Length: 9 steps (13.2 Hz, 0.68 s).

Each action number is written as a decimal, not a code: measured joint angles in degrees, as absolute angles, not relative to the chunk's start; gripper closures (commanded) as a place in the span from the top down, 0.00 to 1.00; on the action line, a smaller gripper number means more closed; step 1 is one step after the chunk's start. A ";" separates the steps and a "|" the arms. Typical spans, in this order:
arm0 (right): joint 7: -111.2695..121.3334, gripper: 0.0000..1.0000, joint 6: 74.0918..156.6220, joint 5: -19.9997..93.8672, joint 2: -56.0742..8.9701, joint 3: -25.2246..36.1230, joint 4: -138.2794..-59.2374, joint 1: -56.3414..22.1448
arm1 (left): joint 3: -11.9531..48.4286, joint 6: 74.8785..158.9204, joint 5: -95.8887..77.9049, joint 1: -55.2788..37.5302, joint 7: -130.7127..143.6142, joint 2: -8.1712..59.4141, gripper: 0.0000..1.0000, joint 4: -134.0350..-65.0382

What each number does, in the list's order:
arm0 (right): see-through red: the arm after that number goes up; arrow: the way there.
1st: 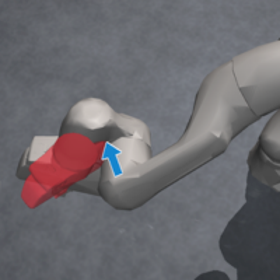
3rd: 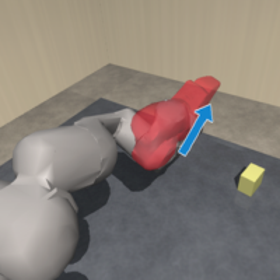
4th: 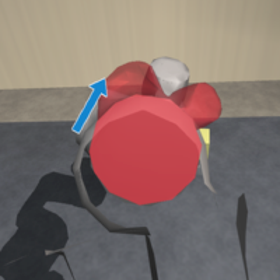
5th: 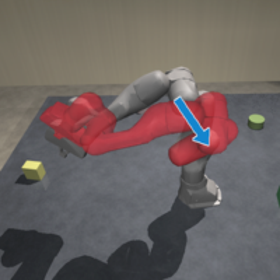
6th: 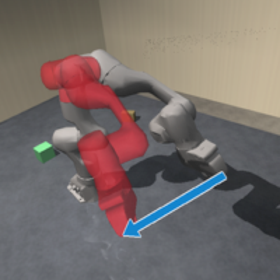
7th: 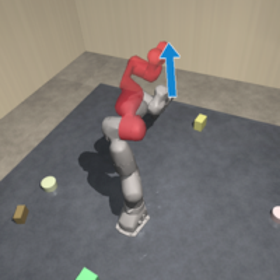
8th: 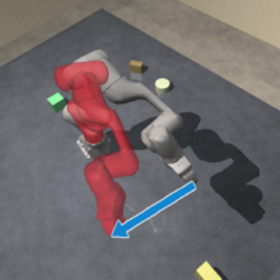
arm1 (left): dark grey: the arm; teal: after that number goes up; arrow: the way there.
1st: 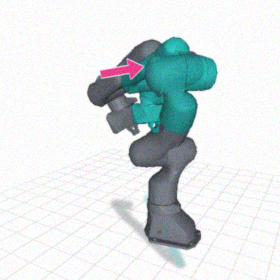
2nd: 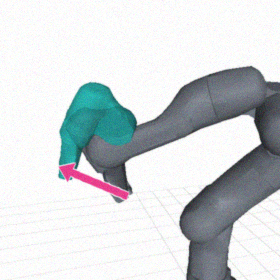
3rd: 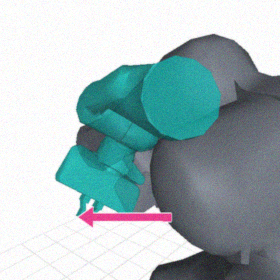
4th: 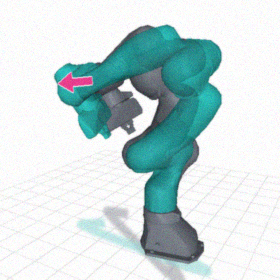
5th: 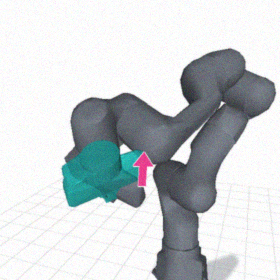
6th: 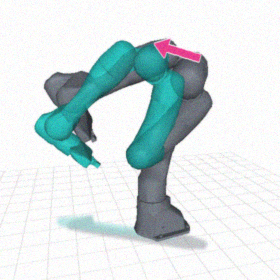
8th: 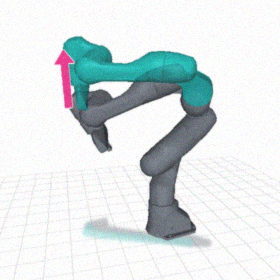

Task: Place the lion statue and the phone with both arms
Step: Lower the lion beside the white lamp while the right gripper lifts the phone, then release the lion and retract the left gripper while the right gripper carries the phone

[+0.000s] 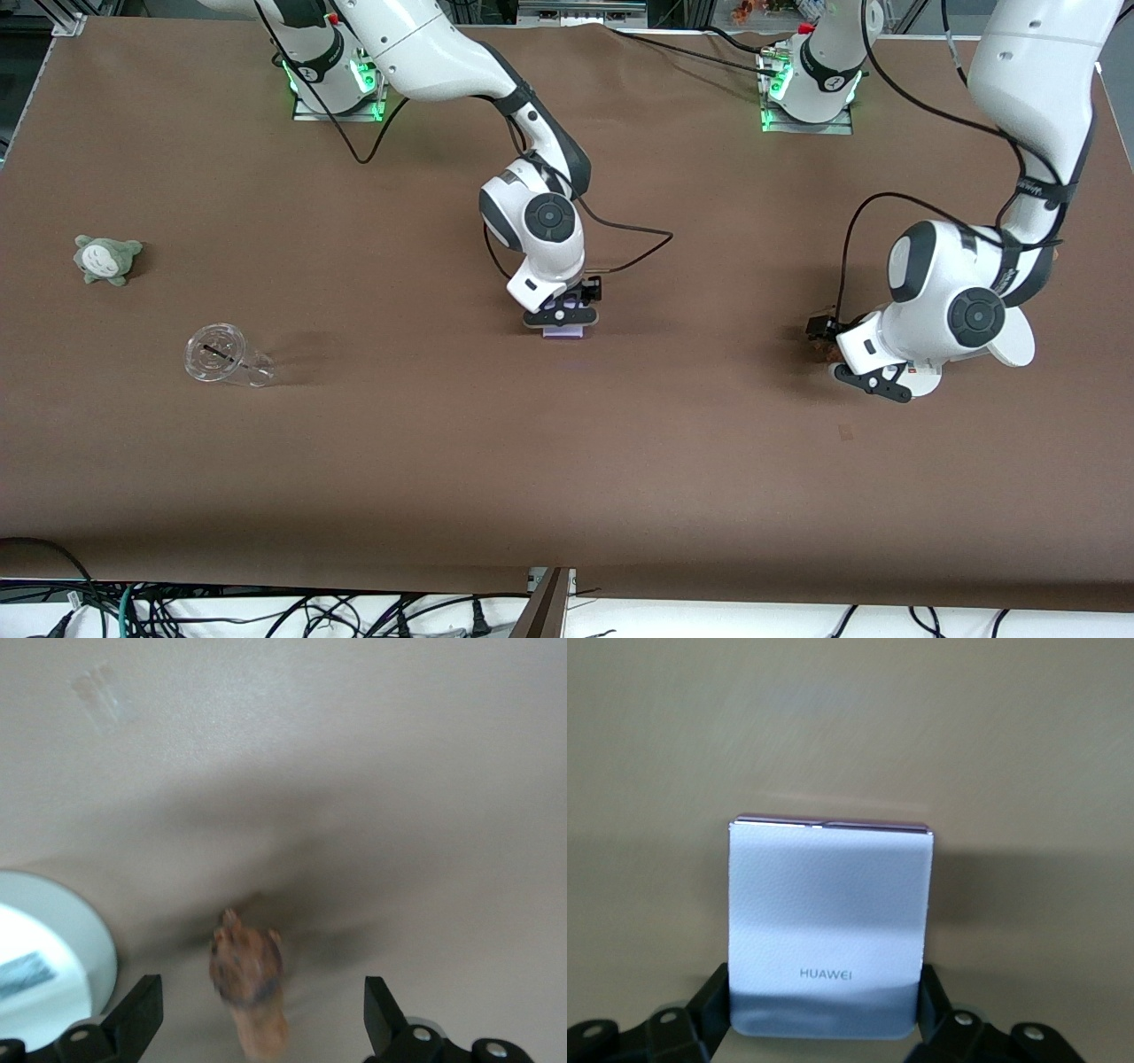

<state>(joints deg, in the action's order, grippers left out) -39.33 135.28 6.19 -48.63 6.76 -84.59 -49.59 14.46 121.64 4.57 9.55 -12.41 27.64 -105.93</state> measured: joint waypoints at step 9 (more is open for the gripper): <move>-20.60 0.45 135.00 6.20 -48.48 12.88 -84.25 -31.99 | 15.03 96.14 4.57 9.87 -12.36 7.81 1.00 -96.85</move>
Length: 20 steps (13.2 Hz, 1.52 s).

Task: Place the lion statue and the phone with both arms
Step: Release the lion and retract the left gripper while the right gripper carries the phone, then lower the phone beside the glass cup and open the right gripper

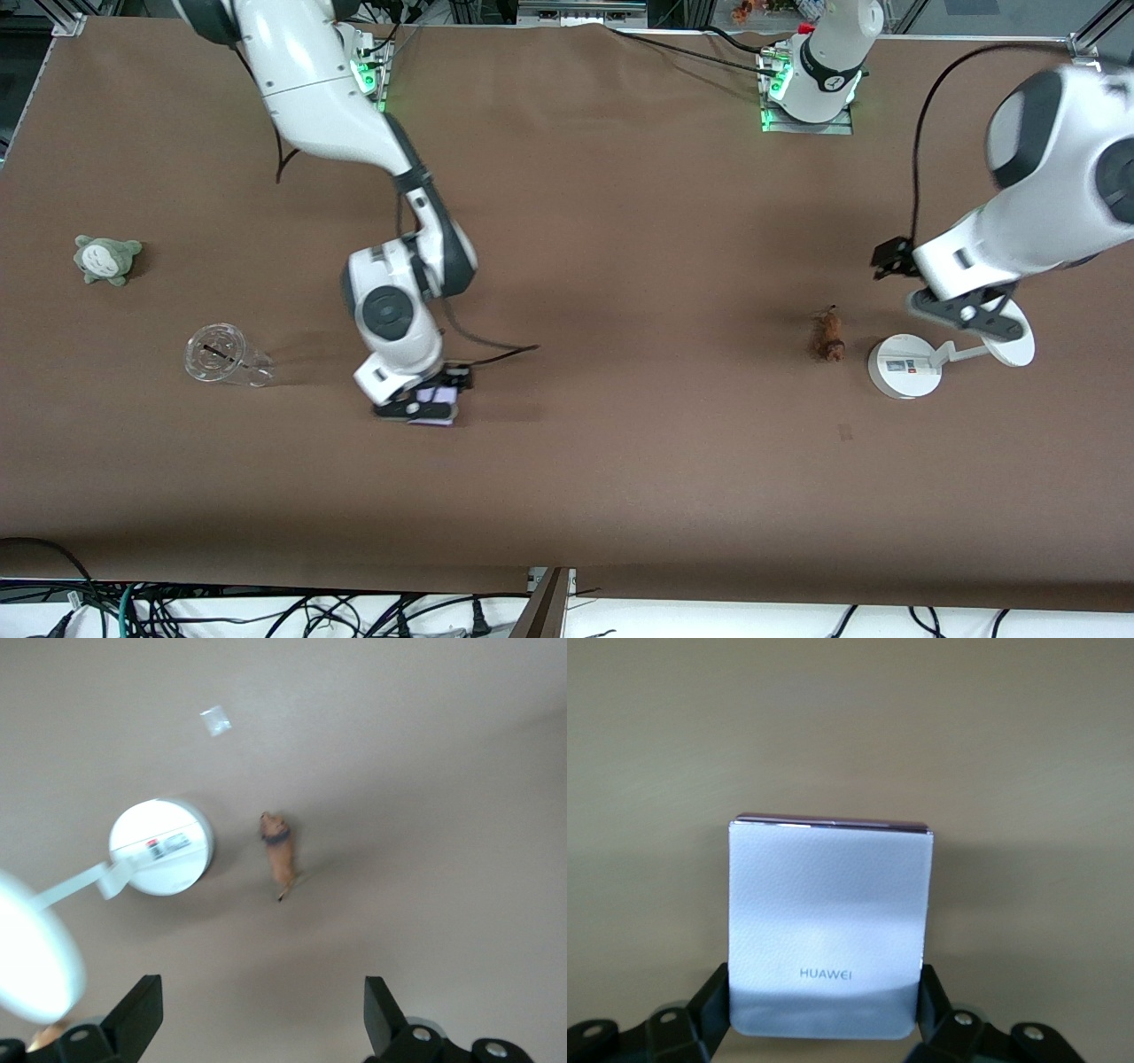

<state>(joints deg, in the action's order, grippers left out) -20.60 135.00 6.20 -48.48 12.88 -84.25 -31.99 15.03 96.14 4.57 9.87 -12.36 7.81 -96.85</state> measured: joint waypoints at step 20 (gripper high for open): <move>-1.72 0.42 125.72 6.14 -40.01 16.48 -97.25 -25.05 | 3.64 94.55 4.09 0.66 -5.69 -2.28 1.00 -96.16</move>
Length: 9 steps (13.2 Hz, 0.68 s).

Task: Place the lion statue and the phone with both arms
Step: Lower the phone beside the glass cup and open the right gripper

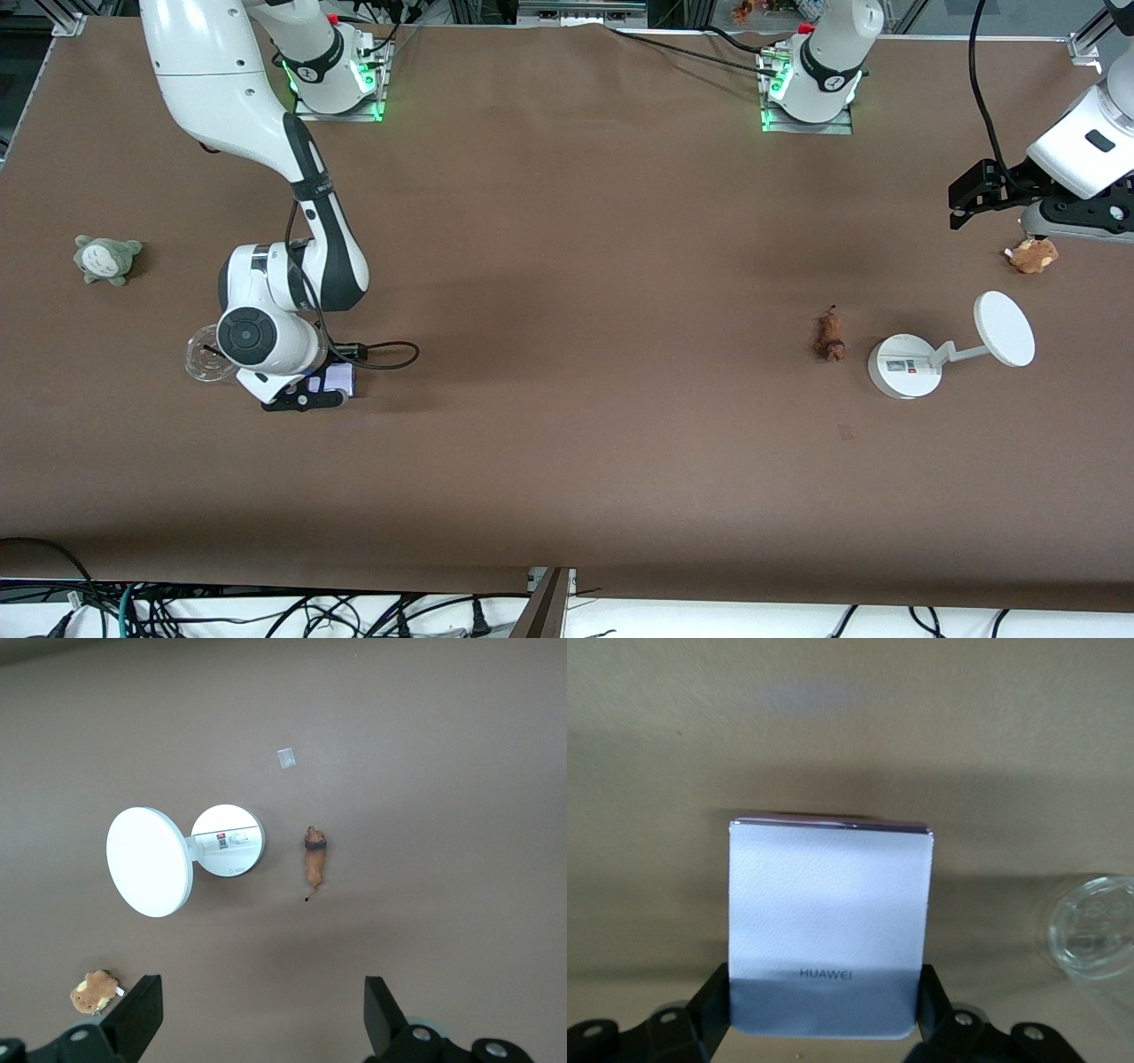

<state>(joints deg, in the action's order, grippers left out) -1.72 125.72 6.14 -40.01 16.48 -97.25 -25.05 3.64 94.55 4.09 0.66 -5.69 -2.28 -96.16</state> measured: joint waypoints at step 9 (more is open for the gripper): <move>-1.11 1.00 125.74 6.13 -38.89 16.87 -94.53 -24.85 | 3.64 94.55 4.10 0.67 -5.69 -2.04 1.00 -96.16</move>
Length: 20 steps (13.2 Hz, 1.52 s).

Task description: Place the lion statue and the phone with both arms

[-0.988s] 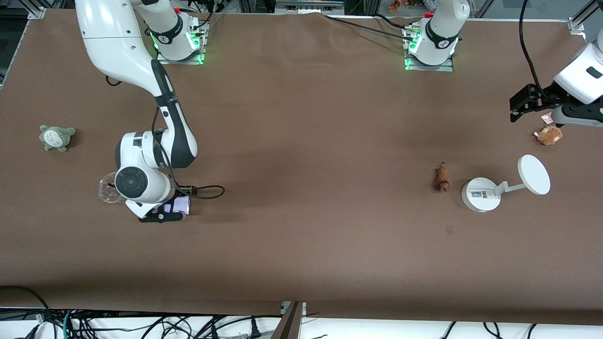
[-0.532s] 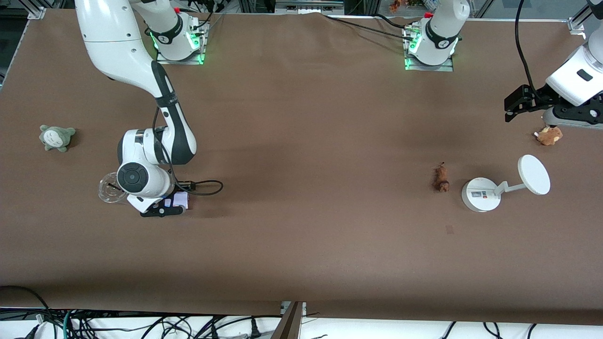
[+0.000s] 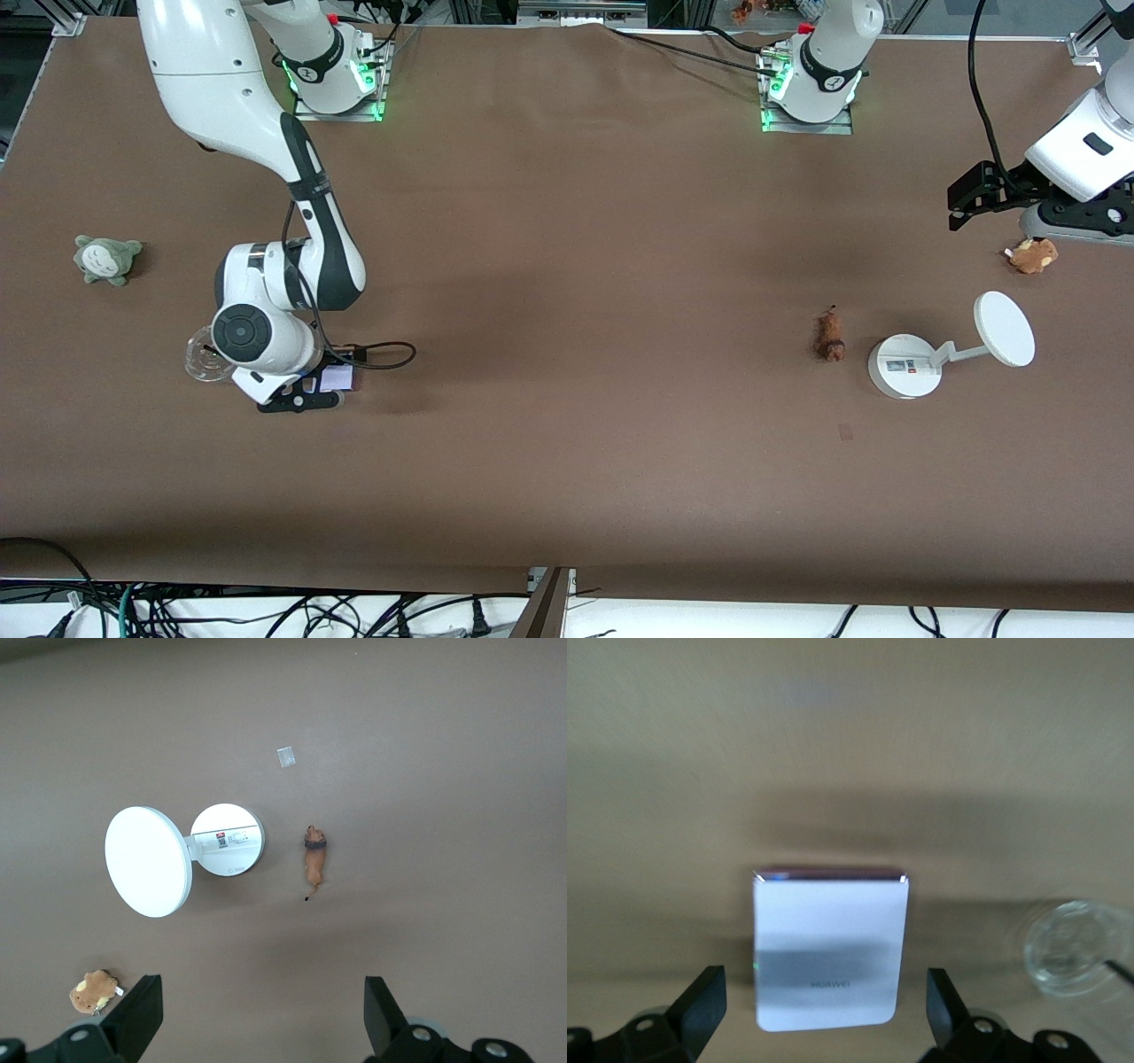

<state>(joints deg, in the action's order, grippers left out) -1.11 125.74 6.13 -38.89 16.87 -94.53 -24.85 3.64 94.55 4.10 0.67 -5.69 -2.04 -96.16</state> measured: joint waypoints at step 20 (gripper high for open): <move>-1.84 1.00 88.54 4.03 -5.08 4.64 -88.95 -2.64 | 3.66 94.55 4.10 0.67 -5.65 -1.89 1.00 -96.16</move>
